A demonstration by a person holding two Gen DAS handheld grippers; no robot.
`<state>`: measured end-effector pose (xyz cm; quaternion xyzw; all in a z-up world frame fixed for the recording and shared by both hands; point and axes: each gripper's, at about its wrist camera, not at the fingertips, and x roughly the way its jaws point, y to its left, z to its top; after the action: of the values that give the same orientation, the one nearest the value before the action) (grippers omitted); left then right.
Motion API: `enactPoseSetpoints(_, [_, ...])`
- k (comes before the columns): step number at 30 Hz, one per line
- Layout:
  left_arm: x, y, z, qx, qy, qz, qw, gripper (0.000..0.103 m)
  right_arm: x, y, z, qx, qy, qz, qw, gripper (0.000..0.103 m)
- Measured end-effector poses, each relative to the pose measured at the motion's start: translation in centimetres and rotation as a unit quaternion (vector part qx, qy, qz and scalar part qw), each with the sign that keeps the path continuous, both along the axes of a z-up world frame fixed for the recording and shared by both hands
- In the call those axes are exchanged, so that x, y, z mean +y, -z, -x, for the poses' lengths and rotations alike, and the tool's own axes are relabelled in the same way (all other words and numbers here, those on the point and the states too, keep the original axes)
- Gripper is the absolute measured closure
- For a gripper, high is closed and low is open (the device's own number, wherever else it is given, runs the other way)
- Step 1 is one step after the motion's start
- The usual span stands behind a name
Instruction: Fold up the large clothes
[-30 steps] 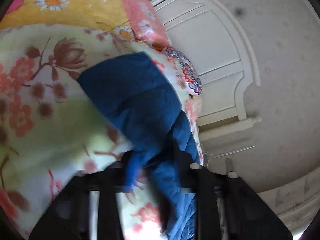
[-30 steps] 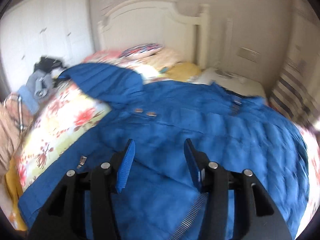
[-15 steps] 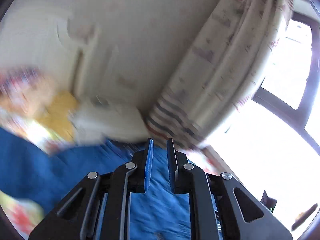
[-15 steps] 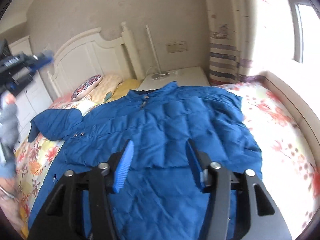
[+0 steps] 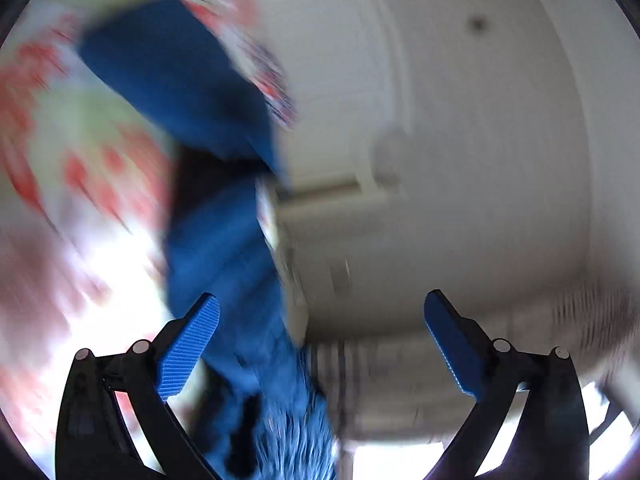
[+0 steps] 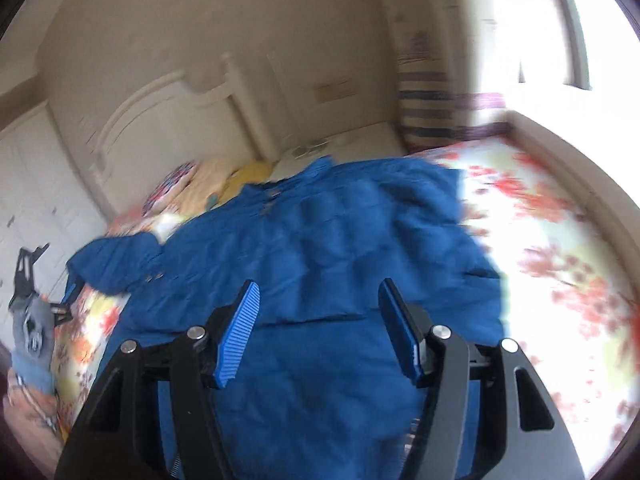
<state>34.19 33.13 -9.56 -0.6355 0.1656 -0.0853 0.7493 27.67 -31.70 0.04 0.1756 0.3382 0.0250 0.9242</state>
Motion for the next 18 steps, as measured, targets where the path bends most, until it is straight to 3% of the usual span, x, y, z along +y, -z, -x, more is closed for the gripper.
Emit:
enactPoseSetpoints(3, [3.9, 1.8, -1.9, 0.048, -0.029, 0.011, 0.9984, 0.005, 3.6, 0.0, -3.1, 0.008, -0.02, 0.054, 0.998, 0.042])
enactPoseSetpoints(7, [5.9, 1.2, -4.0, 0.058, -0.047, -0.012, 0.9971, 0.015, 5.6, 1.5, -8.6, 0.052, -0.002, 0.114, 0.992, 0.042])
enactPoseSetpoints(9, [6.2, 0.8, -4.9, 0.061, -0.049, -0.026, 0.9966, 0.027, 5.2, 3.5, -10.3, 0.104, 0.009, 0.11, 0.989, 0.042])
enactPoseSetpoints(10, [6.5, 0.6, -5.3, 0.077, -0.047, -0.039, 0.9952, 0.047, 5.0, 5.1, -11.1, 0.133, 0.012, 0.106, 0.985, 0.04])
enactPoseSetpoints(11, [6.5, 0.1, -5.7, 0.093, -0.04, -0.062, 0.9929, 0.062, 5.0, 6.3, -11.5, 0.144, 0.007, 0.108, 0.984, 0.038])
enactPoseSetpoints(13, [6.4, -1.4, -5.3, 0.1, -0.041, -0.11, 0.988, 0.079, 5.5, 7.1, -11.5, 0.136, 0.001, 0.119, 0.984, 0.035])
enactPoseSetpoints(14, [5.3, -3.3, -4.7, 0.082, -0.049, -0.143, 0.9851, 0.085, 5.7, 7.1, -11.6, 0.136, -0.001, 0.122, 0.983, 0.034])
enactPoseSetpoints(16, [3.0, -7.0, -3.8, 0.04, -0.046, -0.189, 0.9802, 0.089, 5.6, 7.3, -11.4, 0.129, -0.006, 0.115, 0.985, 0.031])
enactPoseSetpoints(18, [-1.7, -11.8, -2.8, -0.016, -0.024, -0.263, 0.9644, 0.091, 5.2, 7.3, -11.2, 0.122, -0.006, 0.101, 0.987, 0.031])
